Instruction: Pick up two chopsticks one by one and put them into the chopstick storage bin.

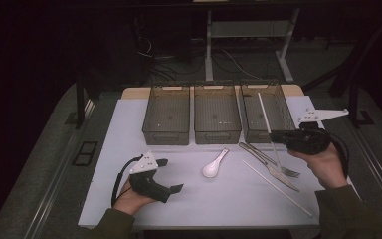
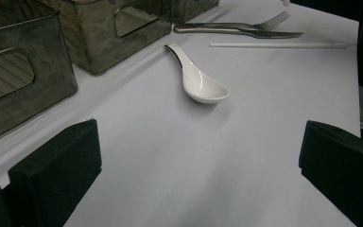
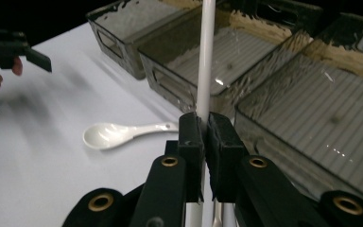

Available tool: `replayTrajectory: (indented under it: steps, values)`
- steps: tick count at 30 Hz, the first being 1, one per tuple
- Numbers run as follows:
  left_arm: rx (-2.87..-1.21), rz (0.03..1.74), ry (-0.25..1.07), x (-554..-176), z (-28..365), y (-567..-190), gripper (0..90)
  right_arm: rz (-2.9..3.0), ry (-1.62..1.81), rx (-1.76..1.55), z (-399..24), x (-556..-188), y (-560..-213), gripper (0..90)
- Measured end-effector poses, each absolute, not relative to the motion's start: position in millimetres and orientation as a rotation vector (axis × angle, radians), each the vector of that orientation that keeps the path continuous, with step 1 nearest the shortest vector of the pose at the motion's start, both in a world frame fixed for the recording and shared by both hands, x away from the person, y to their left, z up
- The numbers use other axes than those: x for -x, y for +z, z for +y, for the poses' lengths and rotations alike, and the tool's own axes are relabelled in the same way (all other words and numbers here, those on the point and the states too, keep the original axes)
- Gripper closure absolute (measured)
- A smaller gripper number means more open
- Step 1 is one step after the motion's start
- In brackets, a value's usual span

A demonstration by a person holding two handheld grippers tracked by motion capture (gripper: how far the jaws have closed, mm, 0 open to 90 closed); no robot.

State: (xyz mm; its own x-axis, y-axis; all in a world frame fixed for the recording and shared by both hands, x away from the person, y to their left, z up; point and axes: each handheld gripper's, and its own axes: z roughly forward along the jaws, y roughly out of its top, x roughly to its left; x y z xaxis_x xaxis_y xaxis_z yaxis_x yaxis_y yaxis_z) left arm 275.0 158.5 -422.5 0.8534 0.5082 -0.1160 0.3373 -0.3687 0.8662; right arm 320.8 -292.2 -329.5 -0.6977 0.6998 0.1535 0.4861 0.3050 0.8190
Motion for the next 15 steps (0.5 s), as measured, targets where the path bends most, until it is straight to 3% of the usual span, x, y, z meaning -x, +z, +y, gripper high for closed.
replayTrajectory:
  steps: [15]
  values:
    - [-1.994, 0.616, 0.213, -273, 156, -422, 0.0, 2.363, 1.364, -1.06, -251, -358, -310, 84.7]
